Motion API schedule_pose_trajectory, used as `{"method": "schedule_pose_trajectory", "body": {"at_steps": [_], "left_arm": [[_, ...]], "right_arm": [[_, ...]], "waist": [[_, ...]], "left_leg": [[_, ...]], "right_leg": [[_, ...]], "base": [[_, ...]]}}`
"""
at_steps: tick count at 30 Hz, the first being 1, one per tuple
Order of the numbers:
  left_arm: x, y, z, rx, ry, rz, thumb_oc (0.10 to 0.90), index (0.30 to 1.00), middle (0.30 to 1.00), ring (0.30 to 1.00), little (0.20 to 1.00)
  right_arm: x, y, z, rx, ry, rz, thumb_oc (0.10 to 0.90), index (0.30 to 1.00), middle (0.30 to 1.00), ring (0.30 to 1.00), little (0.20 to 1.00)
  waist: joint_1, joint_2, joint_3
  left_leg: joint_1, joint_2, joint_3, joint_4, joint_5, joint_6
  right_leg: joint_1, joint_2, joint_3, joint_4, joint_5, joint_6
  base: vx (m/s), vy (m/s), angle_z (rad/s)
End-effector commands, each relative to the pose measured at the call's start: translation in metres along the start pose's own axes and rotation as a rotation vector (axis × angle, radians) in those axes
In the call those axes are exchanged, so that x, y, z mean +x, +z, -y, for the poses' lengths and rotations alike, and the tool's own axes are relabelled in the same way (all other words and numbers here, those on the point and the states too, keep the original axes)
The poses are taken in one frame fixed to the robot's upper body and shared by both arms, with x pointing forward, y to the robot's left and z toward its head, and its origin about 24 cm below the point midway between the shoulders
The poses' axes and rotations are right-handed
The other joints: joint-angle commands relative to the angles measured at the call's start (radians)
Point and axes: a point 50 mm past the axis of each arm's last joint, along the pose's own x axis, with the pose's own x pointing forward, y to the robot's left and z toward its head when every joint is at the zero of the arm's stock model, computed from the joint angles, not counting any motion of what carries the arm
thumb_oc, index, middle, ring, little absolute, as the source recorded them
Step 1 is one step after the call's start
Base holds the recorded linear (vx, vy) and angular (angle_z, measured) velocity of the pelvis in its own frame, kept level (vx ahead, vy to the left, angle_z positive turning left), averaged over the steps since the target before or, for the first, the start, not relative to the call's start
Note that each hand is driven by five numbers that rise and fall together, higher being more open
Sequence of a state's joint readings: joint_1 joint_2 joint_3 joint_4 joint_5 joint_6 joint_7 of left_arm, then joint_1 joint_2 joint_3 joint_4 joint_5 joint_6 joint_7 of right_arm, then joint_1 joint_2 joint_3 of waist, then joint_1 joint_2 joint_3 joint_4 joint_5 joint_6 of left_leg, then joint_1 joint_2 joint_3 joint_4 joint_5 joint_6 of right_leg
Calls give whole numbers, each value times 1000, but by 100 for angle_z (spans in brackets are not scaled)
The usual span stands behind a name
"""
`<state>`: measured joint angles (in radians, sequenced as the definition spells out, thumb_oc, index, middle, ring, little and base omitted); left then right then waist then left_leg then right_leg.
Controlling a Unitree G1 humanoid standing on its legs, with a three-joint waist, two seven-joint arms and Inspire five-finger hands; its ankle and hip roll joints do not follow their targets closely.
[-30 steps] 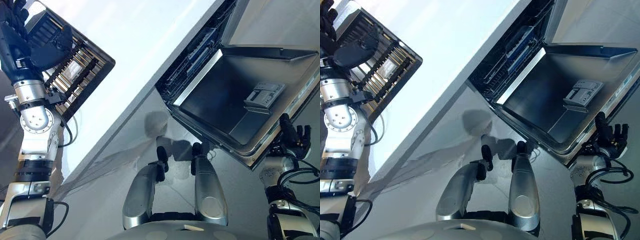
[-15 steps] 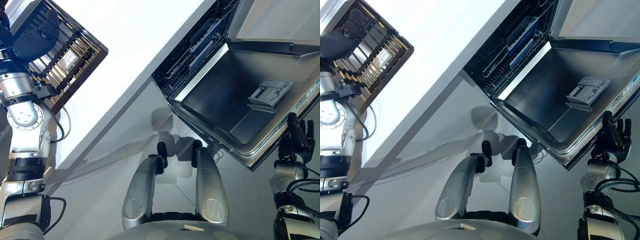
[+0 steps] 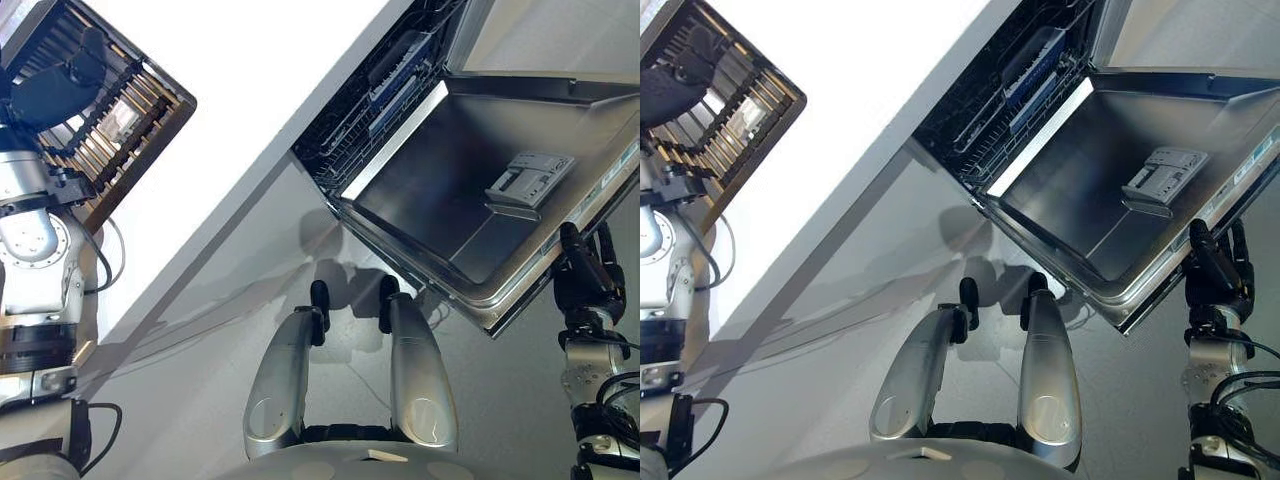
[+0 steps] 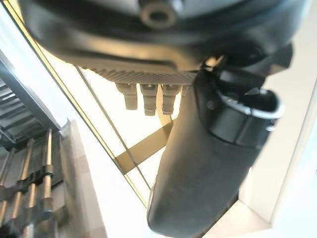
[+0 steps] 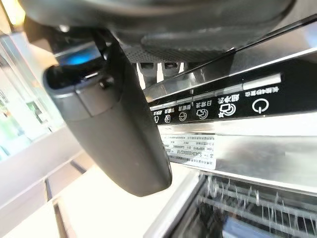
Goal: Pick up plates and place into dishwasher.
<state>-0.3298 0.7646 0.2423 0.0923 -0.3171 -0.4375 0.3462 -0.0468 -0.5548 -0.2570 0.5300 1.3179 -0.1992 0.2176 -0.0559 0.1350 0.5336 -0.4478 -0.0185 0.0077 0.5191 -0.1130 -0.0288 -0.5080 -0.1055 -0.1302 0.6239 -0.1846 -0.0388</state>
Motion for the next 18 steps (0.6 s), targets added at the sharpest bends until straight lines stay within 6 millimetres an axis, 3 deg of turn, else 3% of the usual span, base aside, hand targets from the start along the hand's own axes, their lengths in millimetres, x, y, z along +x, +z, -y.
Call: {"method": "schedule_pose_trajectory", "body": {"at_steps": [1,12,18], "left_arm": [[-14,7,24,-148,15,82,800,900,900,900,900],[-22,1,28,-158,8,45,800,900,900,900,900],[-25,-1,29,-142,0,37,800,900,900,900,900]], "right_arm": [[6,-47,-194,206,904,-116,800,900,900,900,900],[-18,-48,-241,211,1124,-121,800,900,900,900,900],[-26,-53,-252,185,1146,-117,800,900,900,900,900]], "waist": [[43,-68,-14],[53,-73,-14],[58,-75,-14]], "left_leg": [[39,-85,43,-67,-7,89],[102,-86,47,-119,12,93],[161,-85,45,-170,28,98]], "right_leg": [[48,68,22,-60,21,19],[119,58,19,-145,56,27],[176,58,18,-189,70,35]], "base": [[3,42,-11],[24,55,-5],[21,19,-1]]}}
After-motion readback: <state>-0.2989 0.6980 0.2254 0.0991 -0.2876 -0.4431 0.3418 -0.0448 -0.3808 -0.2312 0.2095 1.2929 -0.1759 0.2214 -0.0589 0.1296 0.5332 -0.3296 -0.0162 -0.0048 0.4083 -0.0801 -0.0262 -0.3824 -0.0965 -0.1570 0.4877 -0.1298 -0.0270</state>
